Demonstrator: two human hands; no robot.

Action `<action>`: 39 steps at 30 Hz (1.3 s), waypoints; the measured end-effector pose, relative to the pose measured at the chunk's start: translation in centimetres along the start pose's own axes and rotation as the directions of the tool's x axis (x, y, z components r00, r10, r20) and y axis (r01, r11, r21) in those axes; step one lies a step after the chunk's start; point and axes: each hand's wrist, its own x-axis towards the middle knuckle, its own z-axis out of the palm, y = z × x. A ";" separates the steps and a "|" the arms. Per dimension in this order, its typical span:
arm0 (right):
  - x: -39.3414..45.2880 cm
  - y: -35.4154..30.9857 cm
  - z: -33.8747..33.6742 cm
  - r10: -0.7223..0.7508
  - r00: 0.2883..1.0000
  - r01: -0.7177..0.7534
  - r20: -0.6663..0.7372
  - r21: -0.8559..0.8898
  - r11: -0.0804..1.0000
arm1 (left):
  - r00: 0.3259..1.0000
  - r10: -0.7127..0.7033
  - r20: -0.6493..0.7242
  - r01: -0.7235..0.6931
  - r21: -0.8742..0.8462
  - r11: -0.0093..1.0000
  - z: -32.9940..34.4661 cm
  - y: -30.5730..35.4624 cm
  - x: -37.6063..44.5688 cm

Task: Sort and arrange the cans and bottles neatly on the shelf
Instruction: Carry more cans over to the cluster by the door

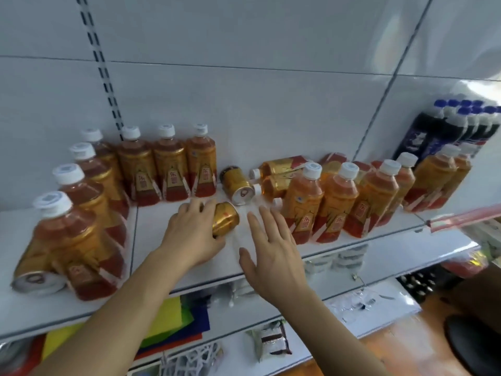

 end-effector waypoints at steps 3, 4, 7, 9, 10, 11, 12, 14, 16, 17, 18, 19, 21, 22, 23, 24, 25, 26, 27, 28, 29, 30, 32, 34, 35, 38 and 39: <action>2.0 0.2 0.9 0.011 0.998 -0.010 0.059 -0.018 1.000 | 0.999 -0.039 -0.033 0.043 0.111 0.993 -0.2 0.1 -0.5; 2.7 0.3 1.2 0.018 0.997 -0.017 0.077 -0.014 1.000 | 0.998 -0.046 -0.041 0.052 0.142 0.989 -0.1 0.2 -0.7; 5.2 0.7 2.0 0.034 0.995 -0.033 0.091 -0.010 0.999 | 0.993 -0.068 -0.095 0.078 0.110 0.991 0.1 0.1 -1.3; 7.0 0.5 2.4 0.054 0.995 -0.053 0.085 -0.017 0.998 | 0.985 -0.084 -0.154 0.085 -0.006 0.996 0.3 -0.6 -1.9; 7.8 0.4 2.7 0.067 0.994 -0.065 0.083 -0.022 0.998 | 0.977 -0.101 -0.187 0.085 -0.091 0.992 0.4 -1.0 -2.3; 8.6 0.3 3.0 0.081 0.994 -0.079 0.079 -0.035 0.996 | 0.968 -0.125 -0.218 0.086 -0.178 0.980 0.5 -1.4 -2.6; 9.4 0.2 3.3 0.098 0.992 -0.094 0.076 -0.055 0.994 | 0.958 -0.153 -0.242 0.090 -0.251 0.964 0.7 -1.8 -2.9; 11.0 0.1 4.0 0.126 0.989 -0.119 0.075 -0.098 0.988 | 0.938 -0.216 -0.270 0.117 -0.341 0.933 1.0 -2.5 -3.2; 12.4 0.0 4.8 0.148 0.986 -0.136 0.078 -0.142 0.980 | 0.918 -0.288 -0.272 0.154 -0.425 0.892 1.4 -3.2 -3.3; 13.0 0.0 5.3 0.161 0.984 -0.148 0.077 -0.160 0.976 | 0.909 -0.317 -0.272 0.165 -0.462 0.871 1.5 -3.5 -3.3; 13.6 0.0 5.6 0.173 0.983 -0.159 0.067 -0.177 0.971 | 0.902 -0.334 -0.274 0.168 -0.491 0.855 1.7 -3.7 -3.2; 14.1 0.1 5.9 0.178 0.983 -0.166 0.045 -0.193 0.967 | 0.898 -0.343 -0.276 0.164 -0.514 0.842 1.9 -3.8 -3.2; 14.7 0.3 6.1 0.166 0.986 -0.167 -0.020 -0.211 0.963 | 0.894 -0.352 -0.278 0.149 -0.556 0.817 2.2 -3.9 -3.1; 14.8 0.3 6.0 0.153 0.987 -0.159 -0.046 -0.213 0.964 | 0.892 -0.361 -0.274 0.145 -0.581 0.801 2.3 -4.0 -3.0; 14.9 0.2 5.8 0.140 0.988 -0.151 -0.066 -0.205 0.967 | 0.890 -0.370 -0.267 0.144 -0.605 0.783 2.5 -4.1 -2.9; 14.8 0.1 5.6 0.131 0.988 -0.145 -0.087 -0.182 0.972 | 0.889 -0.374 -0.264 0.140 -0.621 0.771 2.7 -4.1 -2.8; 14.5 -0.1 5.3 0.125 0.985 -0.141 -0.115 -0.142 0.980 | 0.888 -0.374 -0.267 0.134 -0.629 0.766 2.9 -4.2 -2.7; 14.1 -0.3 5.0 0.120 0.981 -0.133 -0.150 -0.086 0.987 | 0.887 -0.371 -0.273 0.126 -0.632 0.765 3.0 -4.1 -2.6; 13.6 -0.5 4.7 0.117 0.976 -0.122 -0.181 -0.017 0.992 | 0.887 -0.367 -0.281 0.115 -0.634 0.765 3.0 -4.1 -2.4; 13.0 -0.6 4.4 0.121 0.971 -0.112 -0.207 0.054 0.992 | 0.886 -0.361 -0.290 0.103 -0.637 0.764 3.0 -4.0 -2.3; 12.4 -0.7 4.0 0.134 0.965 -0.110 -0.225 0.118 0.987 | 0.883 -0.356 -0.305 0.088 -0.639 0.764 3.0 -3.9 -2.2; 11.8 -0.8 3.7 0.154 0.961 -0.116 -0.229 0.169 0.979 | 0.877 -0.353 -0.325 0.071 -0.639 0.766 2.9 -3.8 -2.1; 10.7 -0.9 3.1 0.176 0.962 -0.127 -0.208 0.228 0.965 | 0.858 -0.355 -0.372 0.050 -0.627 0.777 2.8 -3.6 -2.1; 9.7 -1.0 3.0 0.148 0.972 -0.107 -0.182 0.216 0.970 | 0.841 -0.363 -0.400 0.049 -0.612 0.789 2.9 -3.4 -2.2; 9.4 -1.0 3.1 0.127 0.979 -0.094 -0.160 0.197 0.976 | 0.837 -0.366 -0.407 0.051 -0.608 0.792 2.9 -3.4 -2.3; 8.8 -1.0 3.3 0.098 0.990 -0.079 -0.101 0.176 0.981 | 0.838 -0.370 -0.401 0.063 -0.602 0.796 2.8 -3.2 -2.5; 8.6 -0.9 3.2 0.086 0.993 -0.069 -0.085 0.192 0.979 | 0.840 -0.369 -0.397 0.063 -0.605 0.794 2.7 -3.1 -2.6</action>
